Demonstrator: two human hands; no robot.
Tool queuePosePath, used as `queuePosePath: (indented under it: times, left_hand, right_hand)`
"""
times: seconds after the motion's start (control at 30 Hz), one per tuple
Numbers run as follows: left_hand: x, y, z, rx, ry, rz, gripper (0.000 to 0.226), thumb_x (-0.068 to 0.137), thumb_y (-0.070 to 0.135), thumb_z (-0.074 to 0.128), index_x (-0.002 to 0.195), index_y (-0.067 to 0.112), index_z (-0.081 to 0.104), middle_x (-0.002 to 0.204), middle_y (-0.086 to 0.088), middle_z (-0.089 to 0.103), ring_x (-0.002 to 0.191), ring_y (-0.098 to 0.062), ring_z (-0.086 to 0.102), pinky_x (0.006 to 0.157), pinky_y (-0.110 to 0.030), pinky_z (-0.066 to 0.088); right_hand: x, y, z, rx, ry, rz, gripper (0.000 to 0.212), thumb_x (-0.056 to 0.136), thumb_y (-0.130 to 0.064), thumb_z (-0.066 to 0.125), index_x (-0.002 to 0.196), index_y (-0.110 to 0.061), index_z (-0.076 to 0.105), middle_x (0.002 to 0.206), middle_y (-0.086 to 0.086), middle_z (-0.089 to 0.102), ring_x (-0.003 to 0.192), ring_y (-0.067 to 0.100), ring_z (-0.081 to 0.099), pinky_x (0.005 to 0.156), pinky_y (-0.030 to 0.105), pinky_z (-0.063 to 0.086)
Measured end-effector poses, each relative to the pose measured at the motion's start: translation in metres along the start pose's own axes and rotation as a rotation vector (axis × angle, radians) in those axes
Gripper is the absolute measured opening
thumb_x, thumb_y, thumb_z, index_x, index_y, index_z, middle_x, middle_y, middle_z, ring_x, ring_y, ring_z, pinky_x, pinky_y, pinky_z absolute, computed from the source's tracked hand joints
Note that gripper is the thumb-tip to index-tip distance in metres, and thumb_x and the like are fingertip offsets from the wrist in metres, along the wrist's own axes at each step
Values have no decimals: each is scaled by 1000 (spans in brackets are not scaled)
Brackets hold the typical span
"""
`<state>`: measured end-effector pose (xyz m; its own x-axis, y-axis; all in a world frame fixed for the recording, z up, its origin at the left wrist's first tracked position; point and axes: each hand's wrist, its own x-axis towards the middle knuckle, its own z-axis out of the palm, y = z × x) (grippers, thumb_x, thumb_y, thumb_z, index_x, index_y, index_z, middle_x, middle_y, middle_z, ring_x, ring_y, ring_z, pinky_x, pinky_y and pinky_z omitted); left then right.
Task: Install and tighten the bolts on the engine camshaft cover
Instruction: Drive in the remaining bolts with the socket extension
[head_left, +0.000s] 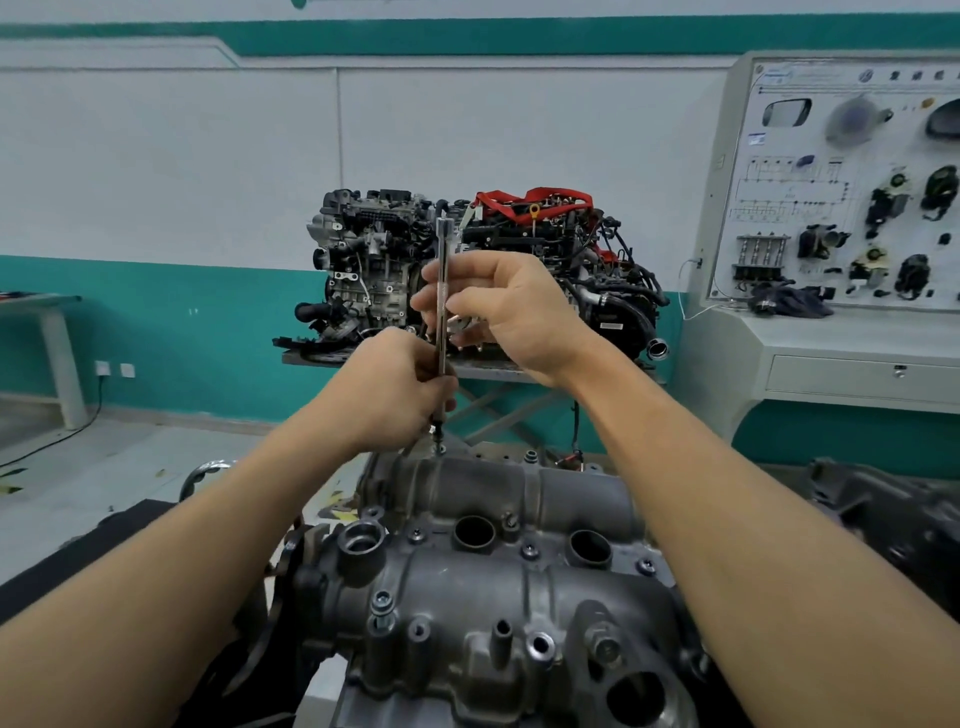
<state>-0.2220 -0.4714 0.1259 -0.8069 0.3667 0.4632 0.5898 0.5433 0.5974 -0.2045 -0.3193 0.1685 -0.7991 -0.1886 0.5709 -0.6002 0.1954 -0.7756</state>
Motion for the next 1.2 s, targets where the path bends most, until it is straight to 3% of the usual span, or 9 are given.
queuePosePath:
  times: [0.2, 0.37, 0.5, 0.63, 0.77, 0.87, 0.97, 1.07, 1.2]
  left_hand:
    - [5, 1, -6, -25, -98, -21, 7, 94, 12, 66, 95, 8, 72, 84, -6, 77, 82, -24, 73, 83, -47, 59]
    - [4, 0, 0, -171, 250, 50, 17, 80, 30, 83, 76, 15, 77, 64, 0, 73, 61, -19, 69, 69, -45, 61]
    - [1, -1, 15, -296, 347, 112, 15, 89, 20, 75, 75, 21, 76, 66, -1, 74, 64, -23, 72, 67, -49, 61]
    - [-2, -2, 20, -240, 245, 134, 25, 103, 17, 51, 87, 25, 68, 82, 2, 74, 72, -11, 72, 75, -45, 61]
    - [-4, -3, 24, -235, 195, 107, 28, 106, 20, 44, 92, 16, 67, 86, 1, 73, 83, -17, 70, 81, -49, 56]
    - [-7, -4, 24, -203, 348, 143, 22, 98, 32, 61, 91, 15, 73, 82, 4, 75, 79, -12, 71, 78, -38, 58]
    - [-10, -5, 19, -262, 477, 152, 15, 80, 34, 83, 85, 23, 75, 73, 10, 74, 66, -2, 70, 64, -19, 56]
    - [-9, -6, 19, -278, 467, 127, 12, 79, 24, 85, 82, 23, 73, 72, 8, 73, 65, -6, 70, 67, -31, 61]
    - [-6, -6, 24, -277, 370, 145, 14, 96, 10, 62, 88, 15, 72, 80, -1, 75, 78, -24, 72, 78, -48, 59]
  right_hand:
    - [1, 2, -1, -45, 51, -3, 6, 93, -5, 66, 96, -8, 69, 88, 9, 76, 74, 14, 70, 61, 22, 54]
    - [7, 10, 7, -99, 292, -43, 24, 72, -8, 88, 78, -6, 65, 67, 2, 68, 55, 6, 61, 56, 20, 50]
    - [6, 9, 9, -31, 188, -53, 16, 82, -9, 80, 83, 2, 69, 64, -1, 64, 53, 6, 57, 50, 18, 47]
    - [4, 4, 3, 50, 51, 54, 21, 101, -17, 55, 100, -2, 69, 84, 8, 71, 69, 13, 64, 56, 21, 51]
    - [1, 4, 0, -43, 38, -19, 18, 100, -13, 57, 92, -6, 70, 82, 4, 73, 67, 5, 66, 57, 15, 49]
    - [0, 5, 4, -80, 160, -78, 18, 87, -12, 75, 71, -10, 66, 65, -1, 68, 58, 7, 61, 54, 16, 46]
    - [3, 8, 10, -141, 287, -121, 39, 75, -18, 87, 61, -18, 51, 45, -18, 46, 42, 0, 39, 45, 14, 34]
    - [2, 9, 12, -159, 259, -107, 35, 79, -24, 84, 65, -16, 52, 52, -12, 48, 46, 2, 39, 47, 15, 34]
    - [0, 6, 4, -82, 61, 32, 21, 100, -26, 59, 88, -11, 69, 84, 1, 74, 70, 7, 65, 59, 19, 49]
